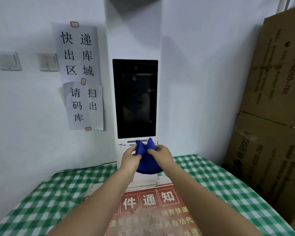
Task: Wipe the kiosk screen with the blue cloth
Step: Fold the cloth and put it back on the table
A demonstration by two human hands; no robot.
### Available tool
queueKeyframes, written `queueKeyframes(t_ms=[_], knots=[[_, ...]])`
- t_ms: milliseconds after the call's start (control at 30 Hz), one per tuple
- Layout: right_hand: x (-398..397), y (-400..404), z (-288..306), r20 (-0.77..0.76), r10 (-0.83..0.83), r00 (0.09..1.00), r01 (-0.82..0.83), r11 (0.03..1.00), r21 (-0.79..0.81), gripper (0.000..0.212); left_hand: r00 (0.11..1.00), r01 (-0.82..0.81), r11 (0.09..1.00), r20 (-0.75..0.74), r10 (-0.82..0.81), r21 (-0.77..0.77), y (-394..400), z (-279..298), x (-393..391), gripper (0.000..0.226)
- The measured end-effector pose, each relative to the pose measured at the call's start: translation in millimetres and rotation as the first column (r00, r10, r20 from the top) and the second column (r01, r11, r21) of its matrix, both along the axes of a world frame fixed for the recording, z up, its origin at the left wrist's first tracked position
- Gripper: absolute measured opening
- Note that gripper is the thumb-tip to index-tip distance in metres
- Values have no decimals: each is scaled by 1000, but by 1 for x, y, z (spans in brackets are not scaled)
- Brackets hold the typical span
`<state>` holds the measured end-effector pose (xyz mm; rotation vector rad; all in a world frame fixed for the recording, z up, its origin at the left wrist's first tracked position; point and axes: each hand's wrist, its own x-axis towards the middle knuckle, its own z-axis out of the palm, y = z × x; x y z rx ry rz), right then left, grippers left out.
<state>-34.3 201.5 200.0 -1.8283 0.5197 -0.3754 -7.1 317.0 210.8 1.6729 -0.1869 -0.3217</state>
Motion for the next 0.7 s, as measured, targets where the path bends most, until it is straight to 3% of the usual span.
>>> queueKeyframes(t_ms=[67, 167, 300, 400, 500, 700], knots=[[-12, -18, -3, -4, -9, 1000, 9, 992, 123, 18, 1000, -17, 1000, -8, 17, 23, -11, -2, -8, 45], [-36, -52, -9, 44, 23, 999, -35, 959, 282, 20, 998, -13, 999, -69, 15, 32, -37, -6, -28, 41], [-64, -98, -15, 64, 113, 992, -128, 932, 340, 29, 984, -10, 1000, -178, 5, -24, -76, -15, -53, 28], [-83, -129, -20, 50, 152, 987, -160, 906, 391, 19, 982, -52, 997, -187, 40, -58, -105, -25, -67, 18], [-95, -152, -24, 33, 78, 996, -85, 929, 361, 24, 979, -56, 995, -199, 38, -85, -126, -37, -76, 10], [-95, -178, -56, -16, -139, 990, 140, 974, 177, 26, 991, 13, 999, -133, -18, -36, -153, -53, -82, 19]])
